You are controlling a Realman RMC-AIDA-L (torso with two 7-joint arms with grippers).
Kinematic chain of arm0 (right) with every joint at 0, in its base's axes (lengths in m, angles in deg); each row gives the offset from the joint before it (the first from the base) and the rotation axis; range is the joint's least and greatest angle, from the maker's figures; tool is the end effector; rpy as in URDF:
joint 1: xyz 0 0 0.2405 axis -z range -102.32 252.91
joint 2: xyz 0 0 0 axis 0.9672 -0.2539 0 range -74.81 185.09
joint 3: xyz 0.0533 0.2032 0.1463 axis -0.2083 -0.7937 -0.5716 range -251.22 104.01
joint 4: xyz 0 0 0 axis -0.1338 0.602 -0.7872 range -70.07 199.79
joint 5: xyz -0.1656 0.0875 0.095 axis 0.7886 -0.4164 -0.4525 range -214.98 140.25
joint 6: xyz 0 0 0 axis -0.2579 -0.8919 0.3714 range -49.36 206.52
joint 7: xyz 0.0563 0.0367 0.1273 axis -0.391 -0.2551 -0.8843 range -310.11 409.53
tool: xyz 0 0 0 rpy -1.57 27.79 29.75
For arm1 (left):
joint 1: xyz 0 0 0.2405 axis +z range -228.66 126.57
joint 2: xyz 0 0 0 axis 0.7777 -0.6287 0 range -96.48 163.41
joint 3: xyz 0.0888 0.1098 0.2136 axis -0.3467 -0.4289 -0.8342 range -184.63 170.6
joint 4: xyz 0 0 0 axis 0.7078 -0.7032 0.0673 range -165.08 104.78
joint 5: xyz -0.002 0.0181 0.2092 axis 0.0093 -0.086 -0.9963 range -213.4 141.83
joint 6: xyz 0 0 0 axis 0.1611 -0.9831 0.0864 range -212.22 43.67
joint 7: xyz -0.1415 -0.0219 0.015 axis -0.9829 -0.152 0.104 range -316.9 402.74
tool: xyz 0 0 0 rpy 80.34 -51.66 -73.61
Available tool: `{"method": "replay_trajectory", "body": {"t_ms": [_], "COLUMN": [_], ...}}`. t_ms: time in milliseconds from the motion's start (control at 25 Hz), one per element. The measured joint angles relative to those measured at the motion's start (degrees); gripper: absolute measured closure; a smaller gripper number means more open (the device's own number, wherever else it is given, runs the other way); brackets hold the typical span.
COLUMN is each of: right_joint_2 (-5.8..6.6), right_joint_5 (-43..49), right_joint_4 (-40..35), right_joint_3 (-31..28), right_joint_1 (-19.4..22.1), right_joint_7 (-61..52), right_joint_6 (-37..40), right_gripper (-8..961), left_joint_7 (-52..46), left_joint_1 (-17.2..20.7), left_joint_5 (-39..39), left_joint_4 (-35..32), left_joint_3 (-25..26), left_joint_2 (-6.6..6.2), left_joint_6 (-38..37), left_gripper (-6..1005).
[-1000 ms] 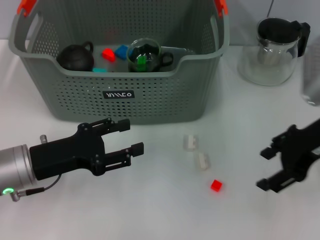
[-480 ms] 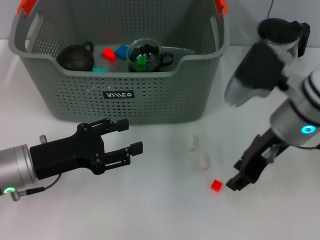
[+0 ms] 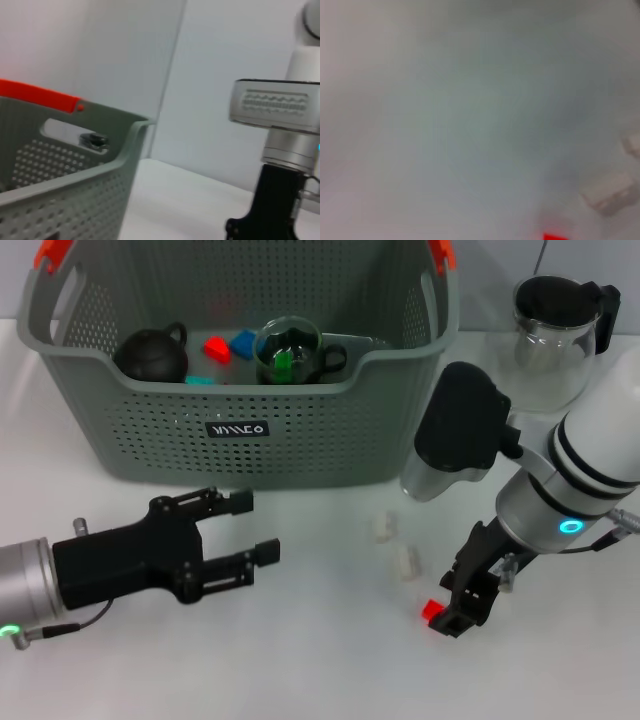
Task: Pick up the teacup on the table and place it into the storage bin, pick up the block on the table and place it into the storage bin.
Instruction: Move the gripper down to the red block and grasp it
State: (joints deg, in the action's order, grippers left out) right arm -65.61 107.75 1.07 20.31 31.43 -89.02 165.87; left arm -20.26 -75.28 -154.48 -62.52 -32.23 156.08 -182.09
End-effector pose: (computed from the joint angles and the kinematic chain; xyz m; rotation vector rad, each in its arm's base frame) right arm 0.1551 0.3384 -0.0724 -2.8869 0.5444 -0.7996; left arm -0.2876 0.2742 -0.0152 -2.6236 -0.5547 -0.9162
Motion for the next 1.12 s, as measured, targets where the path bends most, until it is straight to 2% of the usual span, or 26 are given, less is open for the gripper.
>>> {"method": "replay_trajectory", "body": {"t_ms": [280,640,840,1120], "right_joint_2": [0.02,-0.02,0.0,-0.01], "right_joint_5": [-0.51,-0.07,-0.08,-0.33], "right_joint_4": [0.42,0.62,2.24,2.74], "right_joint_3": [1.82,8.58,9.05,9.1], "right_joint_1": [0.09,0.1,-0.46,-0.49], "right_joint_7": [-0.41,-4.13,-6.83,-7.15], "right_joint_6": [-0.81,-5.96,-6.94,-7.29], "right_gripper": [407,498,549,556], "left_joint_7": [0.58,0.51,0.51,0.51], "left_joint_1": [0.59,0.86,0.86,0.86], "left_joint_5": [-1.22,-0.99,-0.94,-0.85], "left_joint_4": [-0.4,-0.31,-0.23,-0.23], "left_joint_3": [-0.71,-0.54,-0.48,-0.44], "left_joint_2": [-0.5,-0.42,-0.37,-0.27], "left_joint_6": [-1.96,-1.53,-1.43,-1.29], "left_gripper": [274,274,274,274]}}
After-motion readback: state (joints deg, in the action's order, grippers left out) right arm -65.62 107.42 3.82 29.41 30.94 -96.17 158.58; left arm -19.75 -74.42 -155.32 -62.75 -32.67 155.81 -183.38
